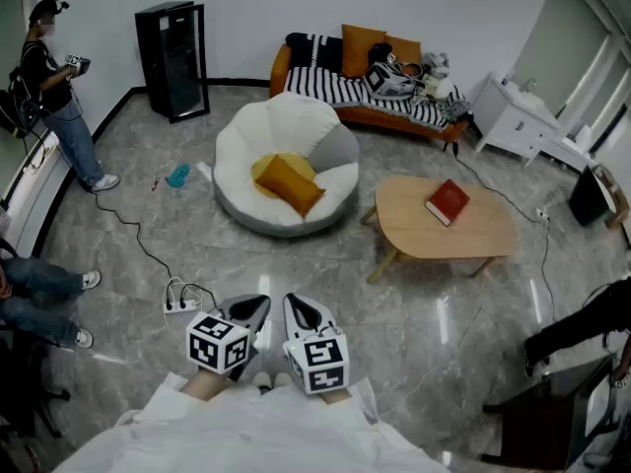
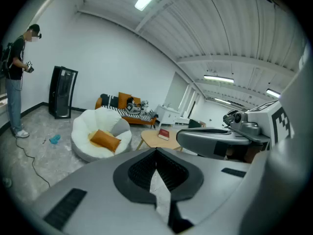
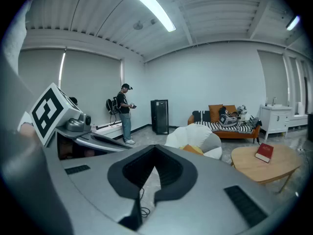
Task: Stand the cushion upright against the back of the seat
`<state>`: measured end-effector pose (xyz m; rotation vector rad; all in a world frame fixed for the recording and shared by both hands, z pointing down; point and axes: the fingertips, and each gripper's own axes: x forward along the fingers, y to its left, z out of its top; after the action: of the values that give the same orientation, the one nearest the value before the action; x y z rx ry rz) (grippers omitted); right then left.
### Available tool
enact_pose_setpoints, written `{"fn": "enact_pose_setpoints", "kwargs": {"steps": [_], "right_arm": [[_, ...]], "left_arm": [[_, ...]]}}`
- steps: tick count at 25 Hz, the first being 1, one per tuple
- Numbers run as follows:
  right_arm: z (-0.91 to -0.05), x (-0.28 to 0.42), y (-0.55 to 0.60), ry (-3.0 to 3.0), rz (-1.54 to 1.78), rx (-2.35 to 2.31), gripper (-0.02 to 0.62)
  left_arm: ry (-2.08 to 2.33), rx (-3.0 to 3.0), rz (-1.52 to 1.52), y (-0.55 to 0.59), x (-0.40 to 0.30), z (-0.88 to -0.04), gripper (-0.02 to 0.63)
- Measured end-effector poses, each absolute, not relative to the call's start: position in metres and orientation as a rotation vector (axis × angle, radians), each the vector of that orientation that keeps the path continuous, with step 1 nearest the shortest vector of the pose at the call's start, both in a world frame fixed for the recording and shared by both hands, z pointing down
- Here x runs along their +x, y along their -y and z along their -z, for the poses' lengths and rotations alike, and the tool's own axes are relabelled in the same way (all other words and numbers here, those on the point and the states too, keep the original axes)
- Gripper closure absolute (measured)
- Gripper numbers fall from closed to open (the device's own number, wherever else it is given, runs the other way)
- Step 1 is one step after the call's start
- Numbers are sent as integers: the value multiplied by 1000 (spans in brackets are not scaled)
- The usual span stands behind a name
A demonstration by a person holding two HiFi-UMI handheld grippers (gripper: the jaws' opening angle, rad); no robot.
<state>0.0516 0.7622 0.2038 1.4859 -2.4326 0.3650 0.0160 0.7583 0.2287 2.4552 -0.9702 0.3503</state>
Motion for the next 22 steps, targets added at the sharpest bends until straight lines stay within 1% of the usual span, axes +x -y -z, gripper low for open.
{"fn": "enact_pose_setpoints", "kwargs": {"steps": [12,18,22], "right_arm": [[-204,39,-763,2450,-361,1445,583],[-200,42,-752,2474,-387,1490,583],[-199,39,-743,2492,-417,1487,583]], "left_arm": [[1013,2480,-365,-762,6,-234,598],[1004,2488,-321,-756,5,-226,598],[920,2537,-251,-755,5,-216,598]]}}
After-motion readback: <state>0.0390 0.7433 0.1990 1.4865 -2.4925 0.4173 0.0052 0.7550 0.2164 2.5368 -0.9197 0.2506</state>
